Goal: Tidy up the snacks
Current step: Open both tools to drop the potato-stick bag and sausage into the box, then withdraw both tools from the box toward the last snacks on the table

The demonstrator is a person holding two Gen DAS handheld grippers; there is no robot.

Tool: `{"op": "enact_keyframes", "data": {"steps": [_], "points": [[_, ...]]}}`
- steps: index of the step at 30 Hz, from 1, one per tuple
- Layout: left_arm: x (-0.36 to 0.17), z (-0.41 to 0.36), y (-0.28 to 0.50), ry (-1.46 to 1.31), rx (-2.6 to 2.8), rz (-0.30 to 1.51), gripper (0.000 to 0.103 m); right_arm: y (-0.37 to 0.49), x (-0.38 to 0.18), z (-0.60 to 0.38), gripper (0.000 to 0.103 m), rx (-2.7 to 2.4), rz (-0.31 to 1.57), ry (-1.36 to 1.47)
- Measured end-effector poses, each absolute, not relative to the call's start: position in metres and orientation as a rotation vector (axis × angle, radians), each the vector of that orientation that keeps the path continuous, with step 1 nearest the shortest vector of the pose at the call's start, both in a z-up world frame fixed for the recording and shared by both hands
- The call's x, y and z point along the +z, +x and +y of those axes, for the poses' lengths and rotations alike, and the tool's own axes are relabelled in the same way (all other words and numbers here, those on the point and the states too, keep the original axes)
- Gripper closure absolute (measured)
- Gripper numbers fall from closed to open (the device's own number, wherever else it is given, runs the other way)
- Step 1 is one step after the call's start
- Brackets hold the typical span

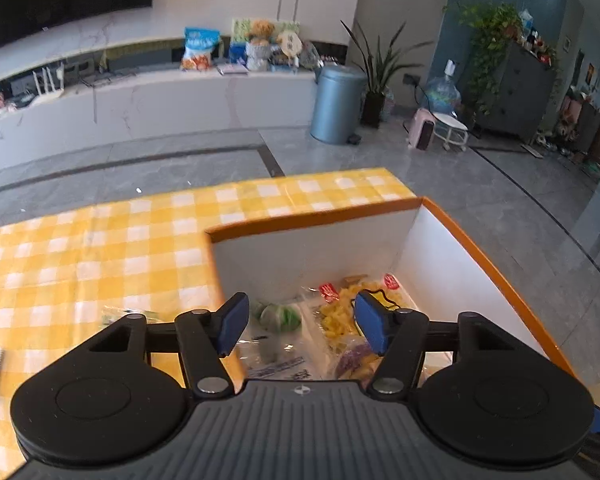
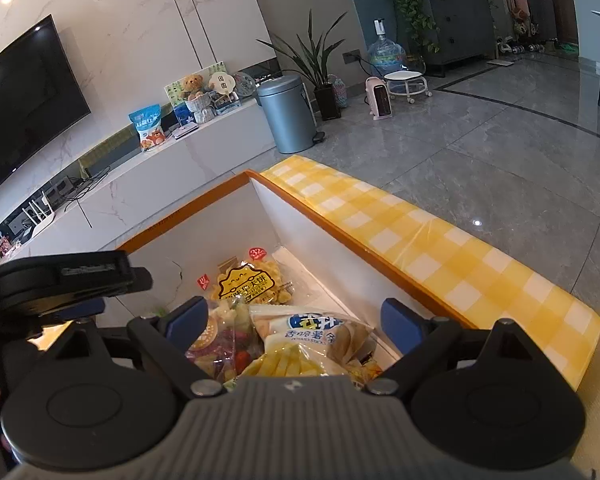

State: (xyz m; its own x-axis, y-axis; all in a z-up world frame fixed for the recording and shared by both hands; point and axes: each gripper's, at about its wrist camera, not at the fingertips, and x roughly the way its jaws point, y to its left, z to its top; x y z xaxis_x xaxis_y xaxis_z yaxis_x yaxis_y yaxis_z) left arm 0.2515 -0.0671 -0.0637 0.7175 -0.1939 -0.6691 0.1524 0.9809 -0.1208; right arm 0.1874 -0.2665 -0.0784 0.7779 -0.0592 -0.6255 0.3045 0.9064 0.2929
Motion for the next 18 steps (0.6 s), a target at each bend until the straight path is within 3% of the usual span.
{"op": "enact_keyframes", "data": {"steps": [18], "points": [[0.016,0.008,0.194,-0.116,-0.101,0.633,0.029,0.167,-0.042,-0.24,0.012,-0.034,0.571,0.372]]}}
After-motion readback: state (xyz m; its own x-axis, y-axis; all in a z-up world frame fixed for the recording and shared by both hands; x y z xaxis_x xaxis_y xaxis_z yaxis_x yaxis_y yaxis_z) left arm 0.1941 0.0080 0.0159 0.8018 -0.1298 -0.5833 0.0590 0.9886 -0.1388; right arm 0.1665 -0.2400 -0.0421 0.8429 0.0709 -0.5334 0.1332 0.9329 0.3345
